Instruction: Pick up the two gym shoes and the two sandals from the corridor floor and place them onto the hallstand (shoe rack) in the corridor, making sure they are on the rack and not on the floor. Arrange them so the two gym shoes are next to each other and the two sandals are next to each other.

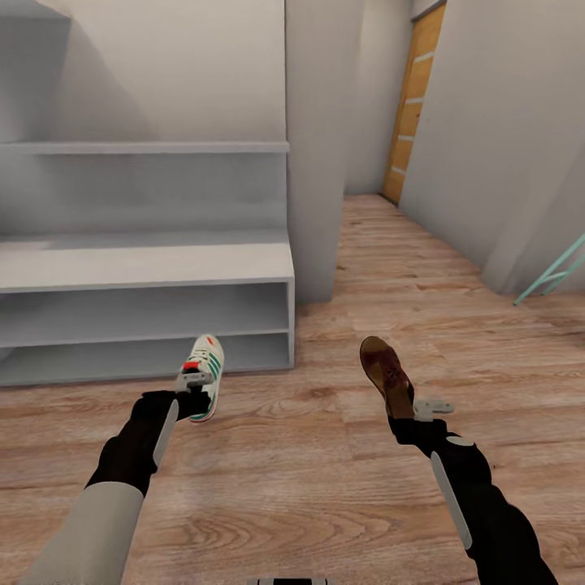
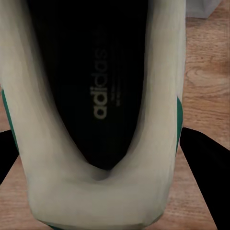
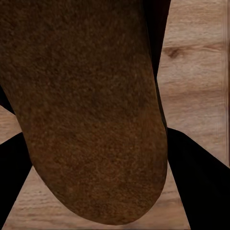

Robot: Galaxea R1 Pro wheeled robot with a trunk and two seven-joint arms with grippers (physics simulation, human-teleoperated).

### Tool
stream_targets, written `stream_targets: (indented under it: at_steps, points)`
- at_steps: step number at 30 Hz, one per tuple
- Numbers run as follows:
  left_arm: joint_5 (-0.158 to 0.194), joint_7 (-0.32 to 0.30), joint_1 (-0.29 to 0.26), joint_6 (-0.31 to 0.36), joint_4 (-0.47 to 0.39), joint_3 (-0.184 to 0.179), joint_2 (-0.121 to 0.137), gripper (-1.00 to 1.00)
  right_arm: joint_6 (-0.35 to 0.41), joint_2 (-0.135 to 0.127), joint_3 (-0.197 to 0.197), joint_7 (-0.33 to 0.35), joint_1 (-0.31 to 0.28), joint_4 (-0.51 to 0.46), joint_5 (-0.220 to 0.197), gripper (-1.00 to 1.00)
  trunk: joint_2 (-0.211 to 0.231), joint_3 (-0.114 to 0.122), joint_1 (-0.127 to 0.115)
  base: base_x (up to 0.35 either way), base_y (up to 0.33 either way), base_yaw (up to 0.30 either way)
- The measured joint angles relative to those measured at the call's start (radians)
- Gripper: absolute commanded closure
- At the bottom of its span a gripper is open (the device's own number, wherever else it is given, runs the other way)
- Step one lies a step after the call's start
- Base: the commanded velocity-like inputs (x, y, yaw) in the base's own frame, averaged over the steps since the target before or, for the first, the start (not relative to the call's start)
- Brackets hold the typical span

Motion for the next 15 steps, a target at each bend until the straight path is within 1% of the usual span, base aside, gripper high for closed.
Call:
stream_targets:
  at_steps: [2, 4, 7, 9, 11, 15]
  points:
    - [0.003, 0.000, 0.000, 0.000, 0.000, -0.022, -0.001, 1.00, 0.000, 0.001, -0.076, 0.003, 0.000, 0.001, 0.010, 1.00, 0.000, -0.001, 0.000, 0.000, 0.000, 0.000]
    - [0.001, 0.001, -0.001, 0.000, 0.000, -0.037, 0.000, 1.00, 0.000, 0.002, -0.109, 0.004, 0.000, 0.001, 0.001, 1.00, 0.000, -0.001, 0.000, 0.000, 0.000, 0.000]
    - [0.000, 0.001, -0.001, 0.000, 0.000, -0.045, 0.001, 1.00, 0.000, 0.002, -0.129, 0.005, 0.000, 0.002, -0.001, 1.00, 0.000, -0.001, 0.000, 0.000, 0.000, 0.000]
    - [-0.001, 0.001, -0.001, 0.000, 0.000, -0.046, 0.000, 1.00, 0.000, 0.002, -0.132, 0.005, 0.000, 0.002, -0.003, 1.00, 0.000, -0.001, 0.000, 0.063, 0.000, 0.000]
    - [-0.001, 0.001, -0.001, -0.001, 0.000, -0.048, 0.000, 1.00, 0.000, 0.002, -0.134, 0.005, 0.000, 0.001, -0.003, 1.00, 0.000, -0.001, 0.000, 0.221, 0.000, 0.000]
    - [-0.001, 0.001, -0.001, -0.001, 0.000, -0.048, 0.000, 1.00, 0.000, 0.002, -0.134, 0.005, 0.000, 0.002, -0.003, 1.00, 0.000, -0.001, -0.001, 0.304, 0.000, 0.000]
